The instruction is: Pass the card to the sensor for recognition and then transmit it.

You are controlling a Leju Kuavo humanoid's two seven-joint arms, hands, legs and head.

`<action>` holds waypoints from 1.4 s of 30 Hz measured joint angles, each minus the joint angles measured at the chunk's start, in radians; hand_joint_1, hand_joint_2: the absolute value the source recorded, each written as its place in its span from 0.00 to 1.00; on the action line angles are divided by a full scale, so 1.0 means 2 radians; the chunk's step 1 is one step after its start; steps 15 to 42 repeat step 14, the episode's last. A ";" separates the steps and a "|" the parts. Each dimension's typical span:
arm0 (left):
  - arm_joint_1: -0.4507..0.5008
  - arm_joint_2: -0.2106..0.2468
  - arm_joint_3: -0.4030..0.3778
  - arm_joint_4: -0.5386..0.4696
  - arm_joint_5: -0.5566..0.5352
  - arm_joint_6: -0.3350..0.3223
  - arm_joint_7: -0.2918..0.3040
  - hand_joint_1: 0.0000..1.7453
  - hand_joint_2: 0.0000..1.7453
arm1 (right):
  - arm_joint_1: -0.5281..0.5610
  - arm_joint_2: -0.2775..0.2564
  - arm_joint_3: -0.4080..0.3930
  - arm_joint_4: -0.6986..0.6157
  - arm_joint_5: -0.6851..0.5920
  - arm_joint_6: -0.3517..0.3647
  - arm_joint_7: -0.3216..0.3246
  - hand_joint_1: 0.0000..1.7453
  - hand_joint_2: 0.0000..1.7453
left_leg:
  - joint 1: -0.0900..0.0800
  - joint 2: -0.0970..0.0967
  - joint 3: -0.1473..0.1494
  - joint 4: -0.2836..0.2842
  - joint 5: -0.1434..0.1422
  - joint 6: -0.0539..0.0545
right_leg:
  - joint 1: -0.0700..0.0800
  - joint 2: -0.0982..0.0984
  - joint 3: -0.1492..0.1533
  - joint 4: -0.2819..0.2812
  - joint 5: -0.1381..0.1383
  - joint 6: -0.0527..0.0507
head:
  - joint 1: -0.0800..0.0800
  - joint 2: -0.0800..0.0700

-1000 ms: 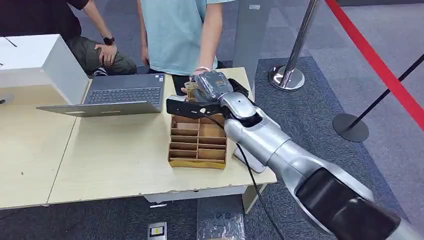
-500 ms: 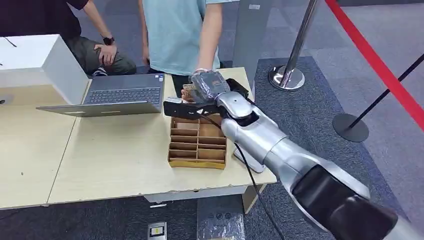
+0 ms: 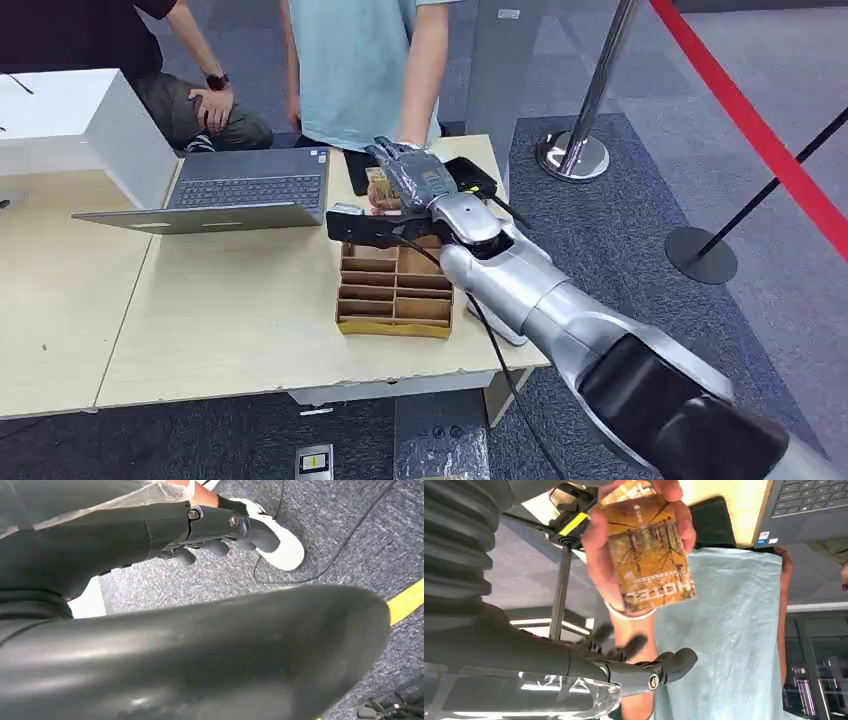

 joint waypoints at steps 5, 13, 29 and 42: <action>0.000 0.000 -0.001 0.000 0.001 0.000 -0.004 0.00 0.00 | 0.000 0.000 0.000 -0.001 -0.009 0.006 0.000 0.00 1.00 | 0.000 0.000 0.000 0.000 0.000 0.000 | 0.000 0.000 0.000 0.000 0.000 0.000 | 0.000 0.000; 0.001 0.001 -0.001 0.000 0.007 0.000 -0.009 0.00 0.00 | 0.000 -0.023 -0.002 -0.025 -0.009 0.028 0.028 0.00 1.00 | 0.000 0.000 0.000 0.000 0.000 0.000 | 0.000 0.000 0.000 0.000 0.000 0.000 | 0.000 0.000; 0.001 0.001 -0.001 0.000 0.009 0.000 -0.009 0.00 0.00 | 0.001 -0.033 -0.003 -0.034 -0.009 0.032 0.036 0.00 1.00 | 0.000 0.000 0.000 0.001 0.000 0.000 | 0.000 0.000 0.000 0.000 0.000 0.000 | 0.000 0.000; 0.001 0.001 -0.001 0.000 0.009 0.000 -0.009 0.00 0.00 | 0.001 -0.033 -0.003 -0.034 -0.009 0.032 0.036 0.00 1.00 | 0.000 0.000 0.000 0.001 0.000 0.000 | 0.000 0.000 0.000 0.000 0.000 0.000 | 0.000 0.000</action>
